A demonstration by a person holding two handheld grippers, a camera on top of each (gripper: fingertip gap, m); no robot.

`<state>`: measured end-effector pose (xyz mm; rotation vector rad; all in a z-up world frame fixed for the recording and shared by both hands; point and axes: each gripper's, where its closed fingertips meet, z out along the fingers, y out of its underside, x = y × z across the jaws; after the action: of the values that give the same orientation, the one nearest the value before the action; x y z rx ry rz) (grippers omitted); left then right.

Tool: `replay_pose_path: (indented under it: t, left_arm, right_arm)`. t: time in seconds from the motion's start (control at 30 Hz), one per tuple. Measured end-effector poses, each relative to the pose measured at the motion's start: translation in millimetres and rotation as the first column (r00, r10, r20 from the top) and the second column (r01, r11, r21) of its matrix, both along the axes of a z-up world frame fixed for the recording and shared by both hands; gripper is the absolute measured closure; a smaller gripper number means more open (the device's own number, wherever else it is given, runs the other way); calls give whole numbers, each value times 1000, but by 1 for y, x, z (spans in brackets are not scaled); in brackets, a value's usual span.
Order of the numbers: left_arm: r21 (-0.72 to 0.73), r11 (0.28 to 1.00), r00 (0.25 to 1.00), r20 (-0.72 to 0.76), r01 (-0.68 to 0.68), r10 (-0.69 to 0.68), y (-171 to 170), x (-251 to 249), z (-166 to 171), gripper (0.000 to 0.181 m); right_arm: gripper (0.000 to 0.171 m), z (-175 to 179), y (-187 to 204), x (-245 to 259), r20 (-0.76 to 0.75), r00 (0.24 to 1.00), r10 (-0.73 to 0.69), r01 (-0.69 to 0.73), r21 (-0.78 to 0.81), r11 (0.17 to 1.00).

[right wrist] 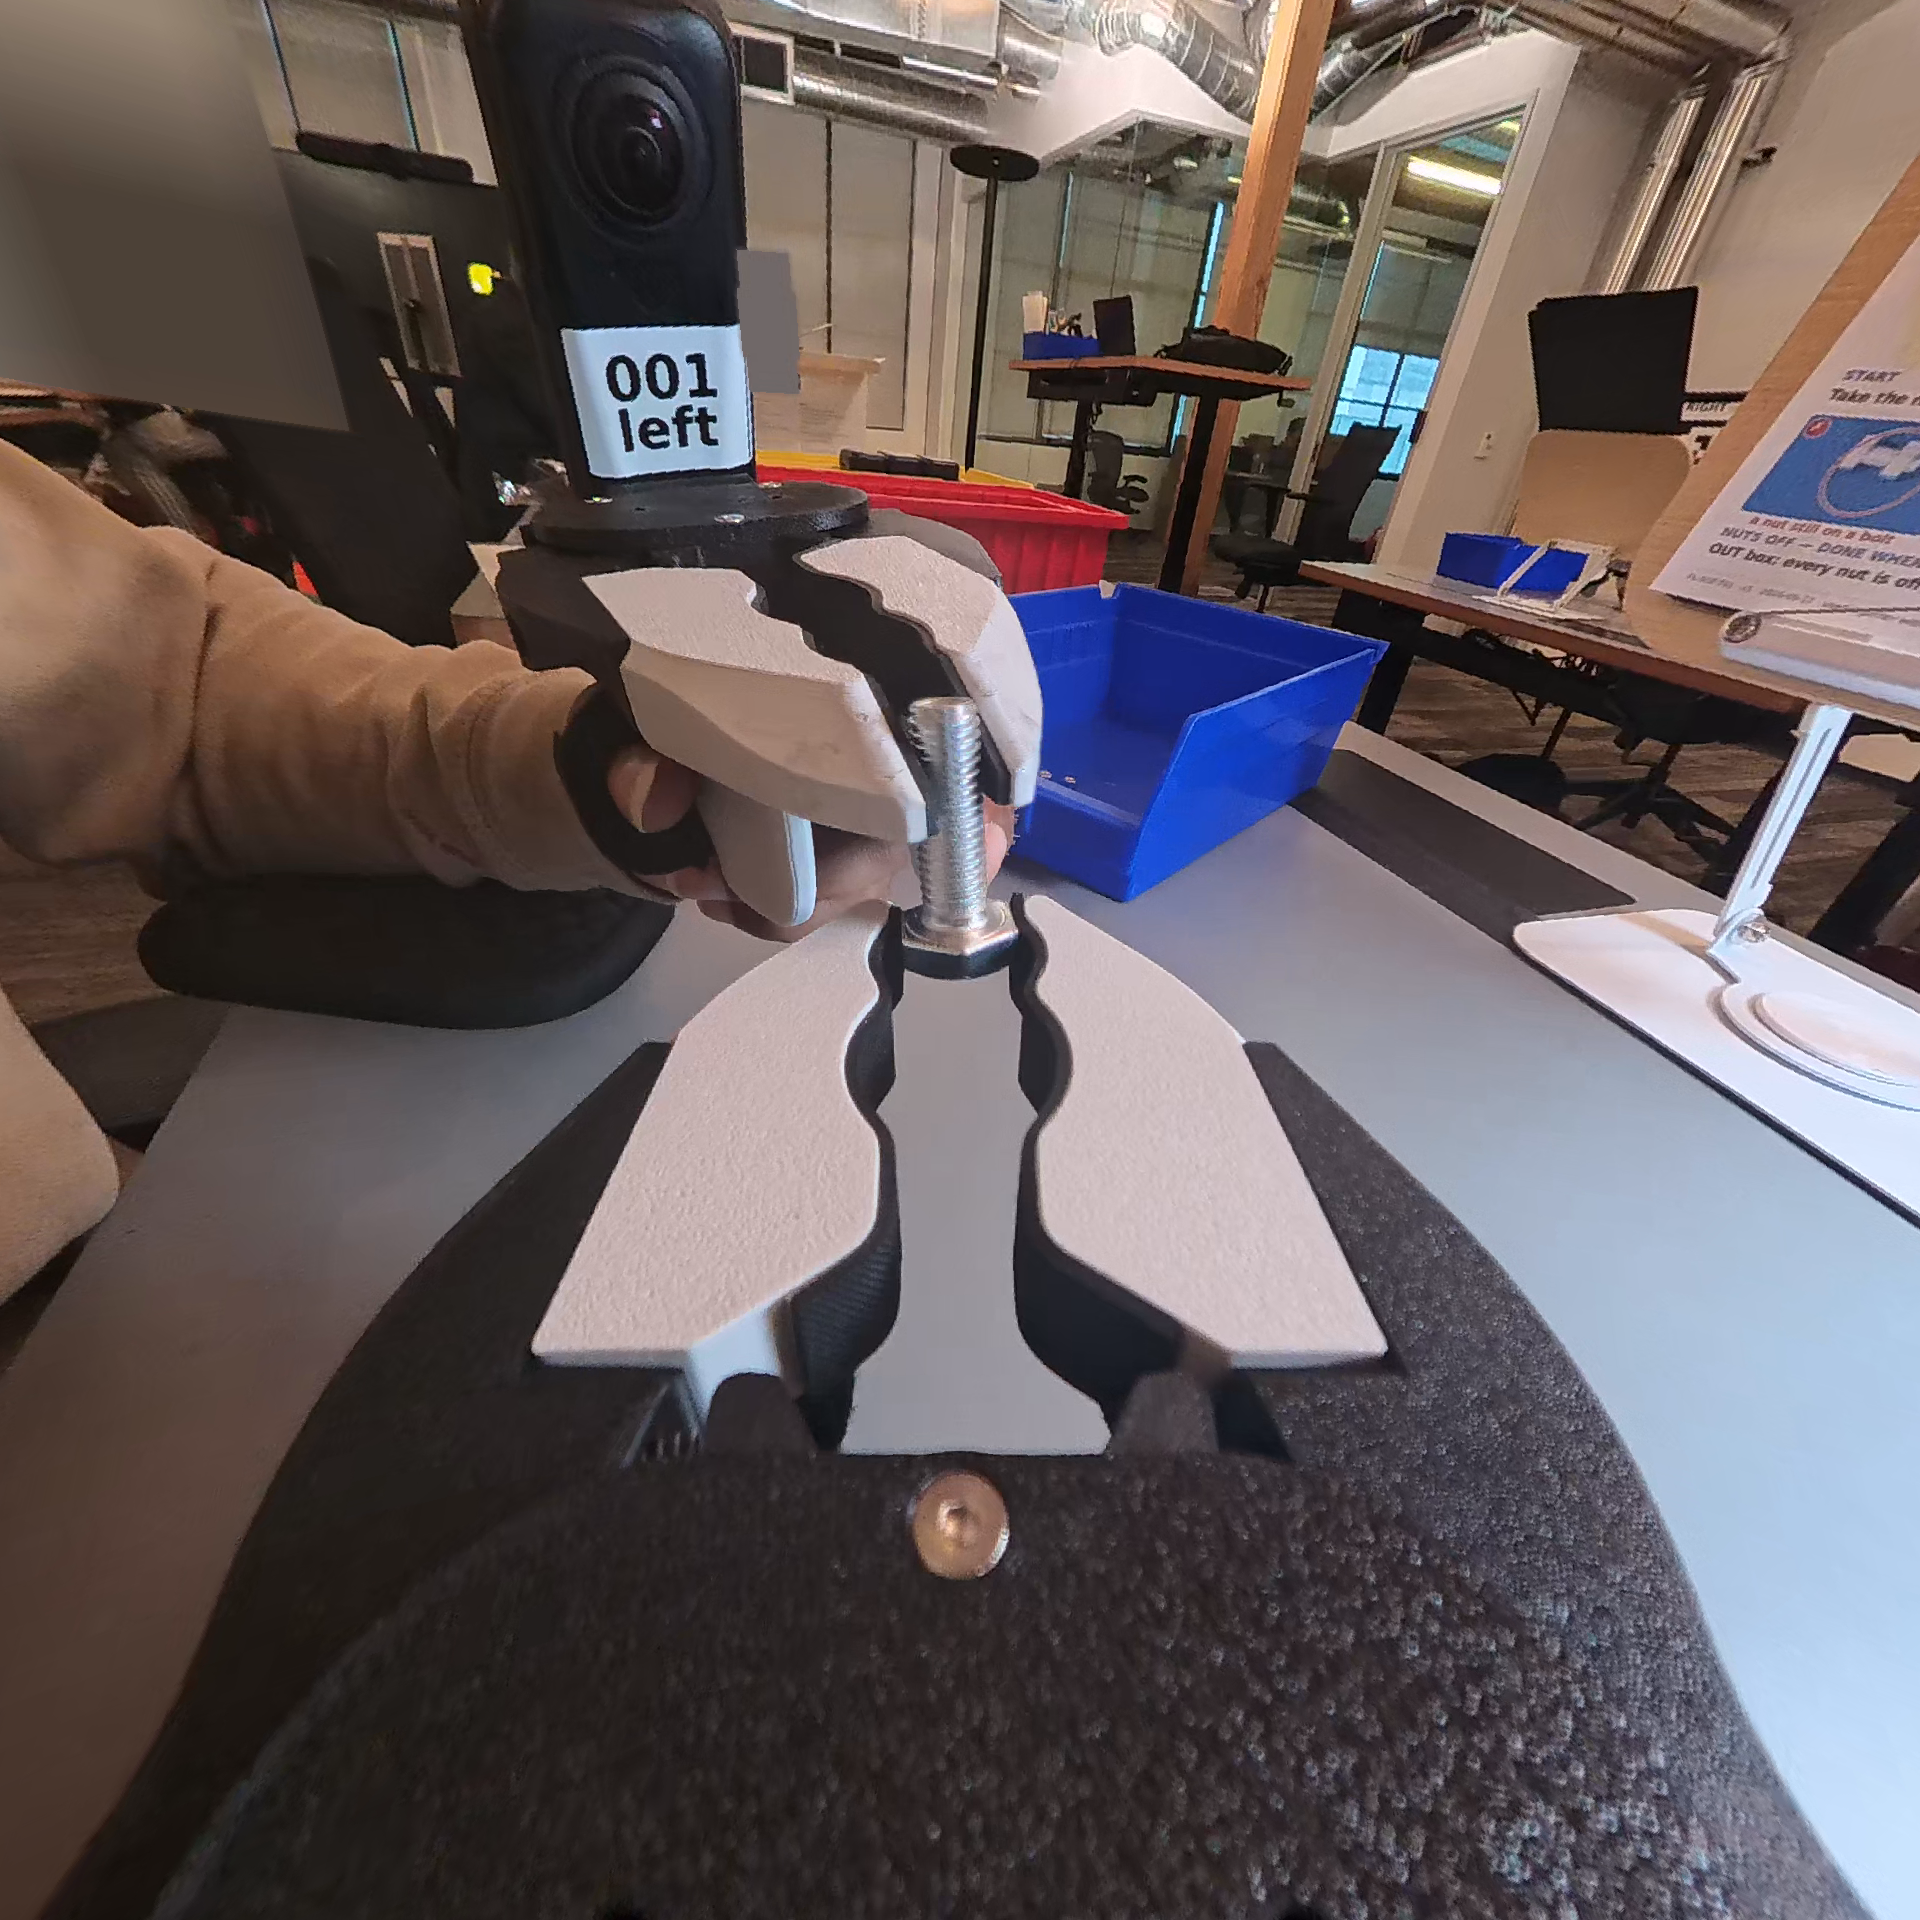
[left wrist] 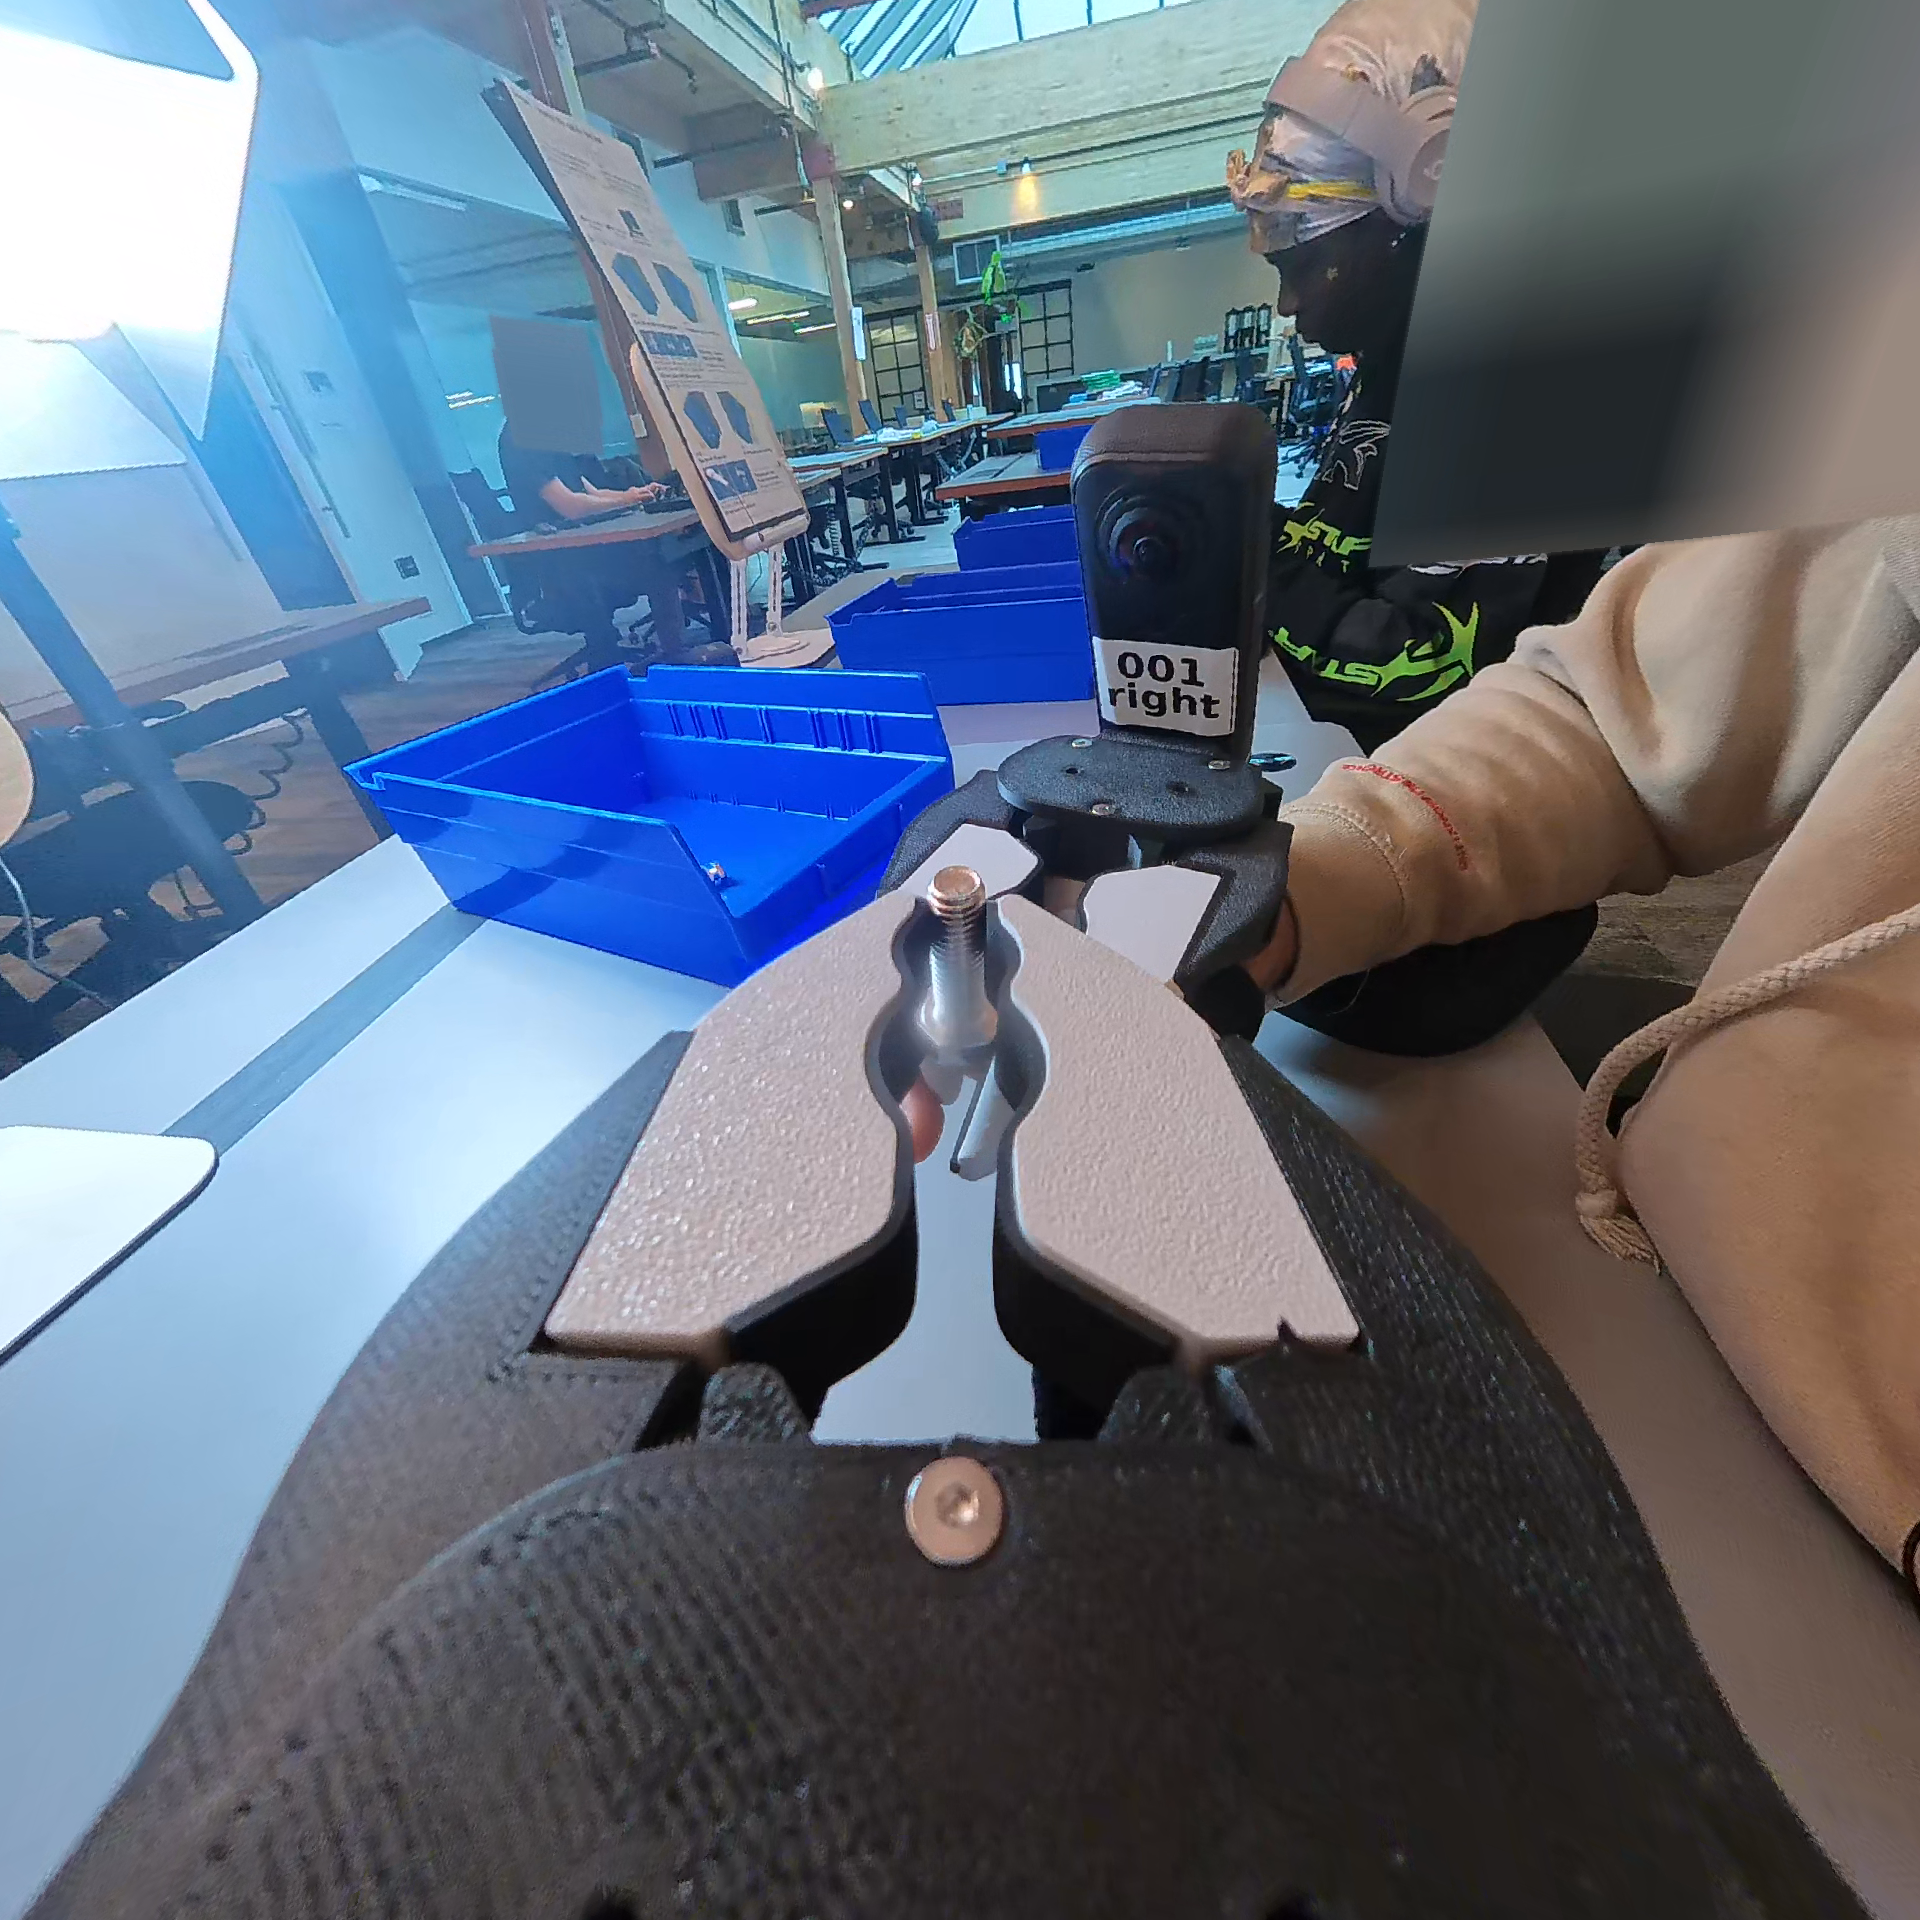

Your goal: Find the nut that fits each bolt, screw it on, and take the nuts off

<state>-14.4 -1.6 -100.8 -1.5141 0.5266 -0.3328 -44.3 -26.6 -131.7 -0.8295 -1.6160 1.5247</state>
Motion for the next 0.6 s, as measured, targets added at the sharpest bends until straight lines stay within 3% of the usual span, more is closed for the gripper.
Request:
replay_pose_path:
  t: [0.6]
  left_arm:
    - [-7,1000,1000,-10,5,-5,1,1,-3,172]
  right_arm:
    - [152,-2,0,0,7,1000,3,-3,6,1000]
